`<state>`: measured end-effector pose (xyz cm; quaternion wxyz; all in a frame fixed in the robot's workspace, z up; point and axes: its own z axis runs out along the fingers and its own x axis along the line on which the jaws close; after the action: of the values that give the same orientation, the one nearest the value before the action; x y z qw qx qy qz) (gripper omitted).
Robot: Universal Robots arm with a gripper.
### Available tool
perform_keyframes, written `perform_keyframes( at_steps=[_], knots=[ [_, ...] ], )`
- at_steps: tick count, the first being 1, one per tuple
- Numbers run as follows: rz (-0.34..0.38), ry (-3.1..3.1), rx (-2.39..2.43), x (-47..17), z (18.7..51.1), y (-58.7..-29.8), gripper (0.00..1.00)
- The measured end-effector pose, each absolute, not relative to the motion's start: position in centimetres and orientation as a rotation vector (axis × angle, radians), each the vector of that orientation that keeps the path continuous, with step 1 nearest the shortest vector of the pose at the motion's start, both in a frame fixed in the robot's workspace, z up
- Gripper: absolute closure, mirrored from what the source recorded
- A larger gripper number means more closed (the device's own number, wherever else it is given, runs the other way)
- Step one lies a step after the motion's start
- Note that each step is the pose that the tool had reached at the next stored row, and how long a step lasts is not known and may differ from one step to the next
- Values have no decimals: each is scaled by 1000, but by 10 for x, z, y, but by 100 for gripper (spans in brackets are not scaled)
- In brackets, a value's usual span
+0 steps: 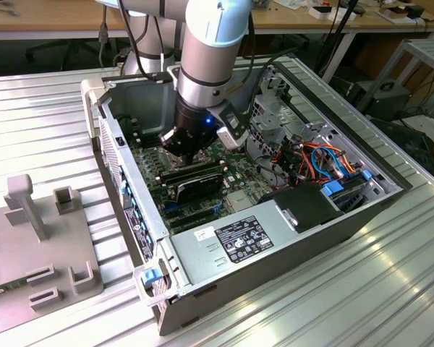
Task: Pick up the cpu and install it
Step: 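Install the second cpu locking lever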
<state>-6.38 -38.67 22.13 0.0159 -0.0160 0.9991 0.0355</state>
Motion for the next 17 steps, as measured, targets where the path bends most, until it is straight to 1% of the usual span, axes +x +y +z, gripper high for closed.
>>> perform_keyframes(
  at_steps=[17],
  knots=[
    [110, 3108, -50, -69, 215, -387, 89]
  ],
)
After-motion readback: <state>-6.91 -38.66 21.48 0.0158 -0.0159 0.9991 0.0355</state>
